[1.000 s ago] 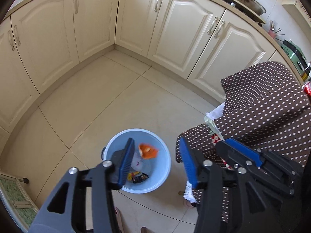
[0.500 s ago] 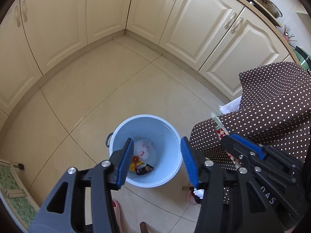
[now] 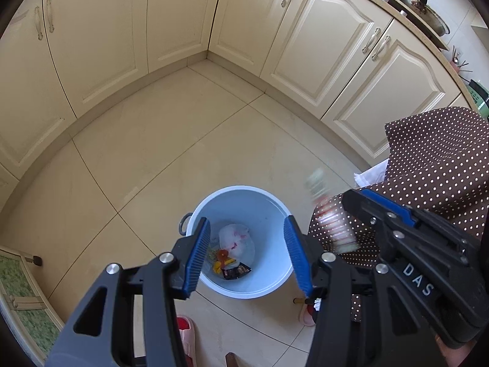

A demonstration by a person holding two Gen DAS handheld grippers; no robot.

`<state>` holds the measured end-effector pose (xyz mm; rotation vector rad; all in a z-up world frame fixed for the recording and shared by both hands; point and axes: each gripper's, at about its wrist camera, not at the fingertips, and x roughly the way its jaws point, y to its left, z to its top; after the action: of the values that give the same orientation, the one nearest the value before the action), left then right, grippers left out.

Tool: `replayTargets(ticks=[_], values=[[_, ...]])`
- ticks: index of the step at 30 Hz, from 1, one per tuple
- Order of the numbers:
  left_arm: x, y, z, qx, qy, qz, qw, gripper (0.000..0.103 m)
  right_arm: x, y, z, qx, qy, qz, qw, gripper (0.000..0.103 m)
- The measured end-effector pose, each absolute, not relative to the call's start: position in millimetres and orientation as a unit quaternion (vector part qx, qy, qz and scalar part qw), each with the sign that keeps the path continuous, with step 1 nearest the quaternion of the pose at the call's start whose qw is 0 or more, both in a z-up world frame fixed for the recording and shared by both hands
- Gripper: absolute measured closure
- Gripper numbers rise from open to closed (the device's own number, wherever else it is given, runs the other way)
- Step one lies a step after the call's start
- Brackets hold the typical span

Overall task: Collect trash
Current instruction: 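Carry both held items over the blue bucket and open both tools, then return both open tools to the table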

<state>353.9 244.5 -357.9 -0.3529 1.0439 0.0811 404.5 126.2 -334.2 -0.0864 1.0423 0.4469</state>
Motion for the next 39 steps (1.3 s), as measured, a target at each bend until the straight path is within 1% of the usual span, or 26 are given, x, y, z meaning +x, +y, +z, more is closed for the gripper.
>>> replayTargets(ticks=[5, 10, 14, 17, 21, 27, 29, 33, 36, 39], values=[[349.0, 239.8, -343.9, -0.163, 0.486, 0.037, 0.858, 0.053, 399.4, 120.3, -321.4, -0.041, 0.483, 0.21, 0.849, 0.081], [339.4, 228.5, -317.2, -0.154, 0.468, 0.034, 0.869, 0.053, 386.9, 105.7, -296.2, -0.038, 0.464, 0.209, 0.86, 0.081], [323.5, 209.0, -281.1, -0.141, 0.441, 0.024, 0.886, 0.053, 368.8, 87.8, -262.1, -0.033, 0.437, 0.207, 0.875, 0.081], [309.4, 192.4, -255.5, -0.134, 0.421, 0.013, 0.897, 0.05, 350.2, 71.4, -232.3, -0.028, 0.411, 0.205, 0.888, 0.081], [291.2, 160.8, -217.5, -0.107, 0.395, -0.006, 0.912, 0.05, 322.6, 42.5, -192.5, -0.017, 0.376, 0.198, 0.905, 0.081], [261.3, 95.0, -163.5, -0.062, 0.356, -0.059, 0.93, 0.047, 277.5, -19.8, -140.5, -0.004, 0.319, 0.162, 0.934, 0.06], [252.9, 71.4, -151.5, -0.044, 0.349, -0.075, 0.933, 0.046, 262.4, -46.8, -126.0, 0.003, 0.301, 0.142, 0.943, 0.06], [247.4, 21.8, -134.9, -0.01, 0.338, -0.108, 0.935, 0.041, 241.6, -104.8, -107.9, 0.021, 0.282, 0.096, 0.954, 0.059], [249.9, -10.7, -129.6, 0.005, 0.34, -0.135, 0.931, 0.039, 235.3, -146.2, -106.8, 0.032, 0.283, 0.06, 0.957, 0.057], [258.3, -36.9, -132.1, 0.011, 0.352, -0.152, 0.923, 0.039, 239.9, -186.7, -113.3, 0.037, 0.306, 0.022, 0.951, 0.057]])
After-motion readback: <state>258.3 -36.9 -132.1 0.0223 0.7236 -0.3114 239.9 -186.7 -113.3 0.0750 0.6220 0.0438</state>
